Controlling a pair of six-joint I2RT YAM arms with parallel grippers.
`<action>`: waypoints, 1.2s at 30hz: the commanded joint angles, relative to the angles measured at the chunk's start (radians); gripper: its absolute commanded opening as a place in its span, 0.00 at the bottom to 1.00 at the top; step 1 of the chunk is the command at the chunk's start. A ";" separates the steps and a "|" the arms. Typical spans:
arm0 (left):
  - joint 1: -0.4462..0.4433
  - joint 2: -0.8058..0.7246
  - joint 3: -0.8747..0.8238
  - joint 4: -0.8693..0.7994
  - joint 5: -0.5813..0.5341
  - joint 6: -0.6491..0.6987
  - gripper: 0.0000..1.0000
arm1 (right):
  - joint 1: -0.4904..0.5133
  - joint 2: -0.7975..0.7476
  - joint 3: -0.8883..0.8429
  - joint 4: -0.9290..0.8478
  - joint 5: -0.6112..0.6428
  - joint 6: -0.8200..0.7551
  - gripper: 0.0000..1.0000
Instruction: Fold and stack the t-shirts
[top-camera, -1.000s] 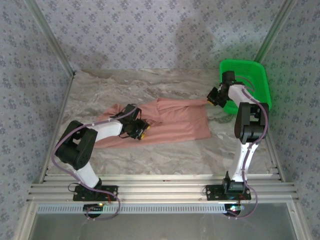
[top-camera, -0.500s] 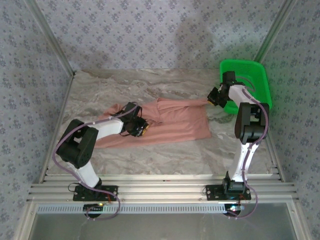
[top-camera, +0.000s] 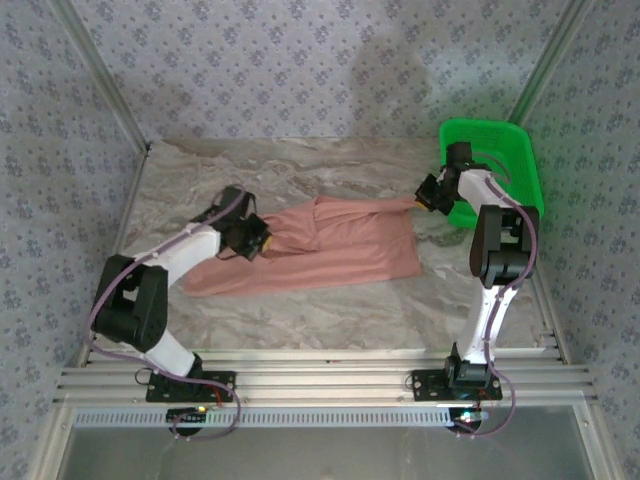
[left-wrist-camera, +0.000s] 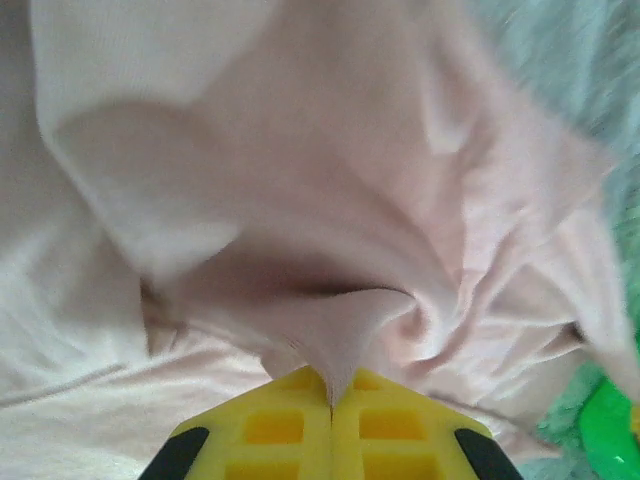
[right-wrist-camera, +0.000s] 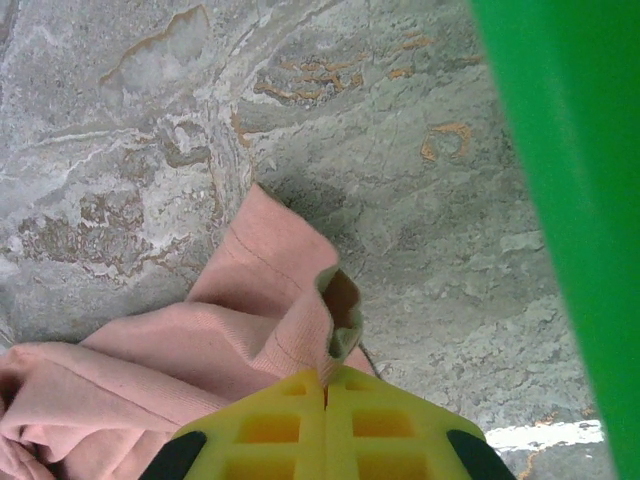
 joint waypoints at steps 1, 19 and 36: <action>0.118 -0.030 0.159 -0.148 0.024 0.198 0.00 | -0.018 -0.009 0.078 -0.021 -0.022 0.024 0.00; 0.399 0.483 0.959 -0.331 0.212 0.604 0.00 | -0.025 0.173 0.376 -0.013 -0.058 0.104 0.00; 0.404 0.887 1.691 -0.630 0.276 0.794 0.00 | -0.024 0.327 0.557 -0.013 -0.028 0.102 0.00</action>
